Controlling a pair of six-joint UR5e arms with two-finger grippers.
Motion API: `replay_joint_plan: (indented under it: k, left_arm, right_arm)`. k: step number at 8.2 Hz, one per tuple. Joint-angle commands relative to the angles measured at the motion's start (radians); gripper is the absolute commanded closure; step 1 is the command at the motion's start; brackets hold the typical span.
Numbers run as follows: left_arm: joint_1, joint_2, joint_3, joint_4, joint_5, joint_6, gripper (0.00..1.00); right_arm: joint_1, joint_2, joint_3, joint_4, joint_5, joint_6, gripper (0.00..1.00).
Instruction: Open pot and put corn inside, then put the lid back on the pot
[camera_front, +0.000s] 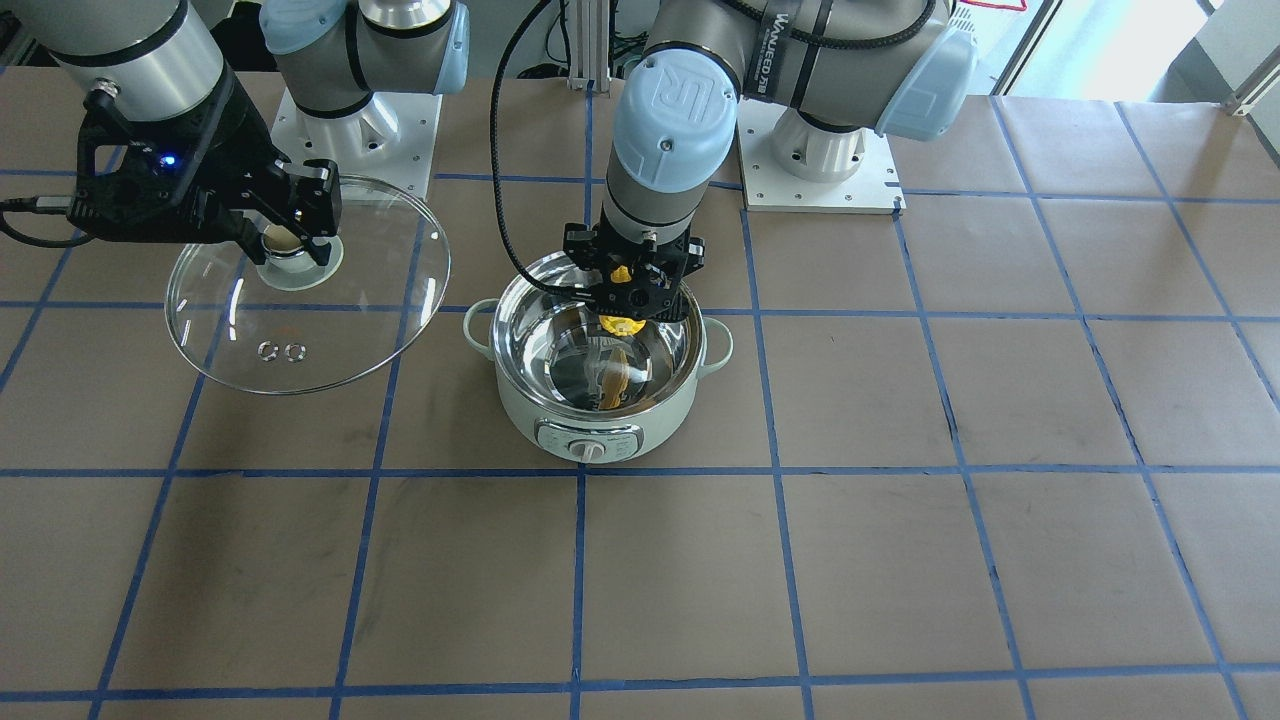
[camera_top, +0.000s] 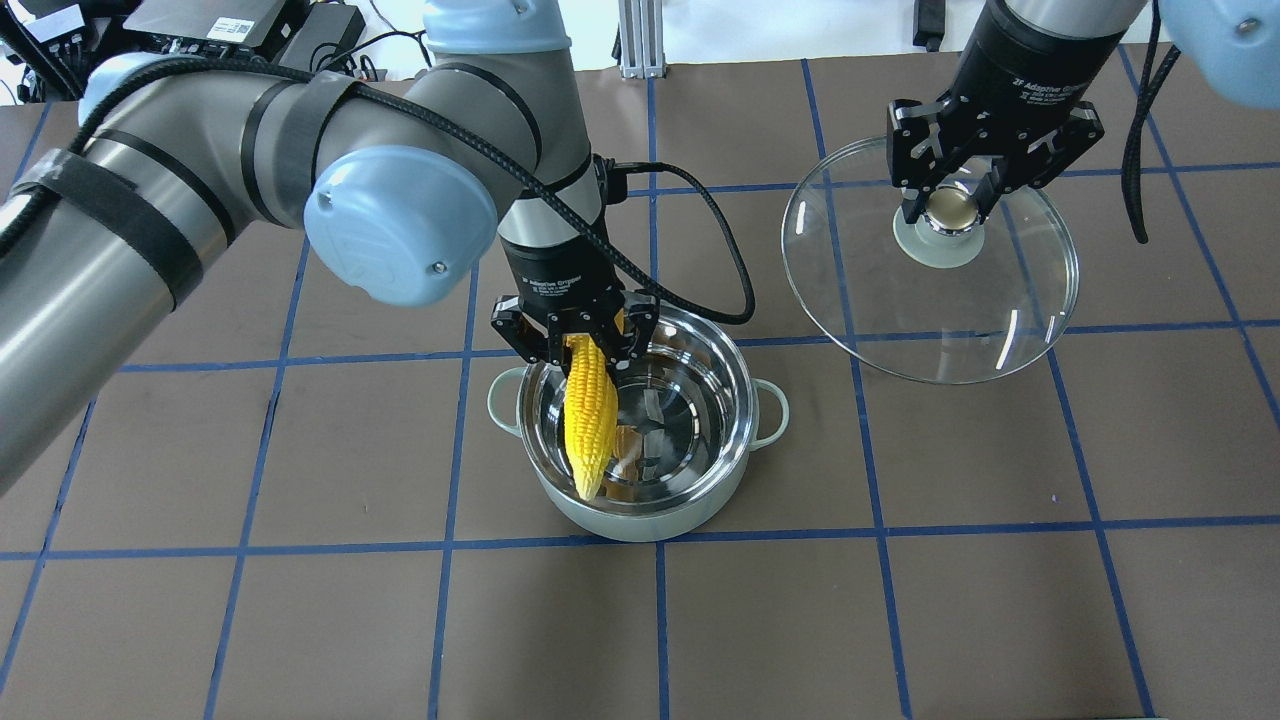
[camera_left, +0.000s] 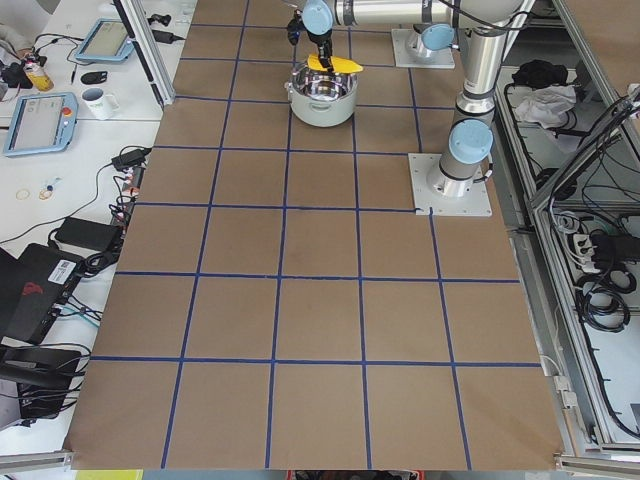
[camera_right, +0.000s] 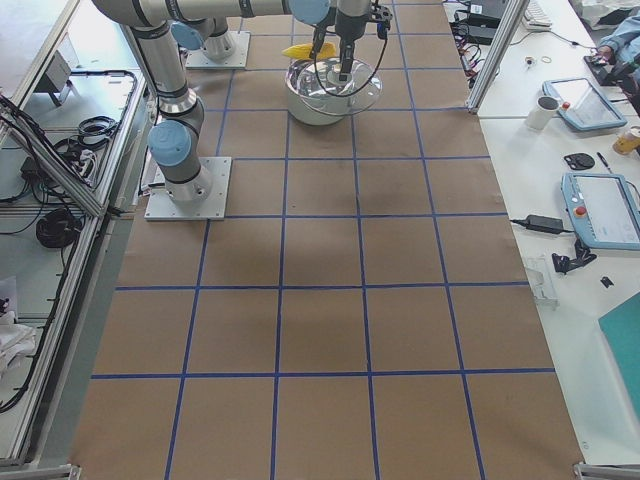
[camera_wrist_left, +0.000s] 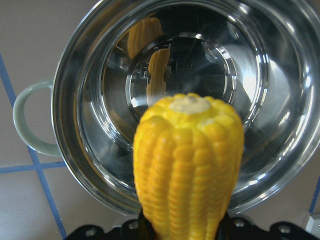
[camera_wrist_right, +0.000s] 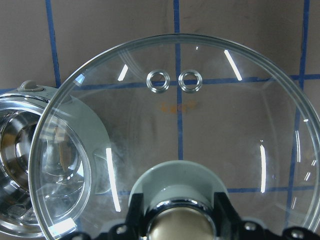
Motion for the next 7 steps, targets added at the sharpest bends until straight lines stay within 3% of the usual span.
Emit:
replay_joint_plan:
  k: [1,3,5,6,7]
  left_arm:
    - [-0.002,-0.055,-0.014,0.102,-0.004,-0.007,1.00]
    - [-0.003,-0.103,-0.016,0.128,-0.001,-0.013,1.00]
    - [-0.008,-0.109,-0.013,0.131,-0.001,-0.021,0.82]
    - [-0.008,-0.109,-0.011,0.139,0.005,-0.019,0.15]
    - [-0.007,-0.094,-0.008,0.142,0.010,-0.009,0.00]
  right_arm:
    - [0.000,0.000,0.001,0.003,0.000,0.000,0.76]
    - [0.000,0.000,0.002,0.003,0.000,0.000,0.76]
    - [0.000,0.000,0.002,0.003,0.000,-0.002,0.76]
    - [0.000,0.000,0.002,0.003,0.000,-0.002,0.76]
    - [0.000,0.000,0.002,0.005,0.000,-0.002,0.76]
